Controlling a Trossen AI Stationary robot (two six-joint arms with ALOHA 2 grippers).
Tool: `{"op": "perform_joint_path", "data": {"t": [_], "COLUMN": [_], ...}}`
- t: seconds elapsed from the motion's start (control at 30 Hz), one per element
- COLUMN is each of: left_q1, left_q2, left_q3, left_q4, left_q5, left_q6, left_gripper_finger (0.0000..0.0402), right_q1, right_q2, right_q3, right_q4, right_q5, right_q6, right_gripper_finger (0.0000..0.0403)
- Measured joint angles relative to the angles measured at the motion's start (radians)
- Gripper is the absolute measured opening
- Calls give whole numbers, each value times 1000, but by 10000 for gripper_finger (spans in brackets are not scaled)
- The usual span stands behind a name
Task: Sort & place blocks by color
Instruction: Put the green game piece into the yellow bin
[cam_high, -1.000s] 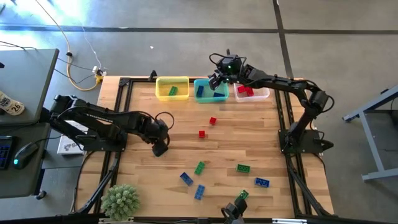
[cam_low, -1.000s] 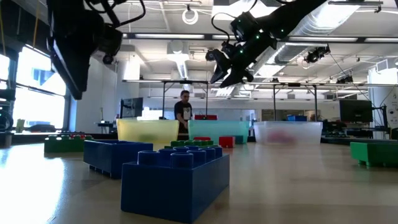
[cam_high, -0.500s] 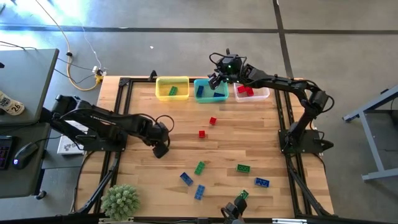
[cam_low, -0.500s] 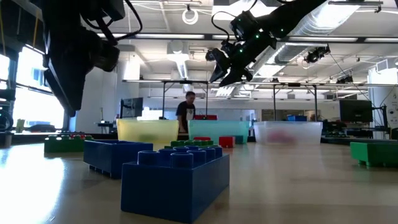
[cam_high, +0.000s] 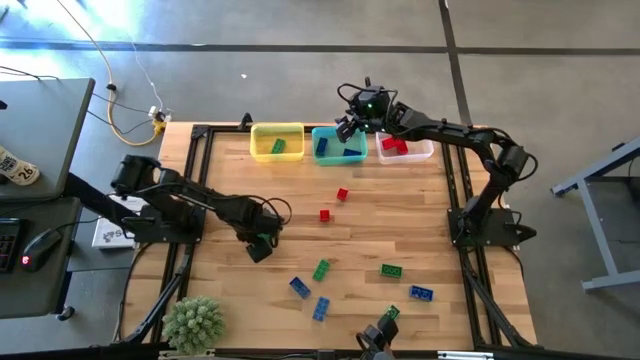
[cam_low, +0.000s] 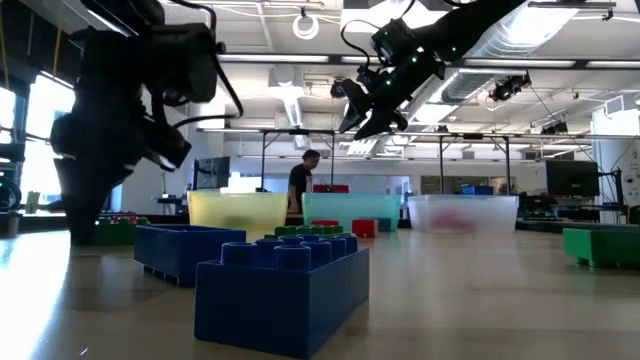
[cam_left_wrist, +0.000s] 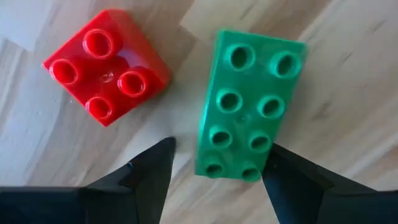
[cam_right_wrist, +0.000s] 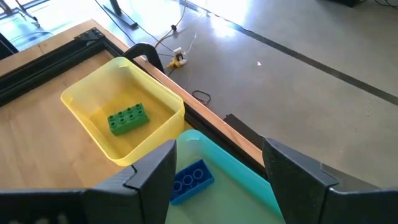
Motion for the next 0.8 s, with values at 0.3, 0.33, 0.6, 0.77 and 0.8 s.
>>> {"op": "perform_joint_path", "data": {"t": [0.3, 0.33, 0.6, 0.77, 0.8], "left_q1": [-1, -1, -2, -2, -2], "left_q2": [19, 17, 7, 0, -4], "left_q3": [0, -1, -2, -2, -2], "left_q4": [13, 14, 24, 27, 27], "left_q5": [-17, -20, -41, -45, -47], "left_q6": [73, 90, 223, 271, 281], "left_gripper_finger": [193, 185, 119, 115, 115], "right_q1": [0, 0, 0, 0, 0], "right_q2": [0, 0, 0, 0, 0], "right_q3": [0, 0, 0, 0, 0], "right_q4": [-6, -6, -6, -6, -6], "right_q5": [0, 0, 0, 0, 0], "right_q6": [0, 0, 24, 27, 27], "right_gripper_finger": [226, 226, 226, 226, 226]}}
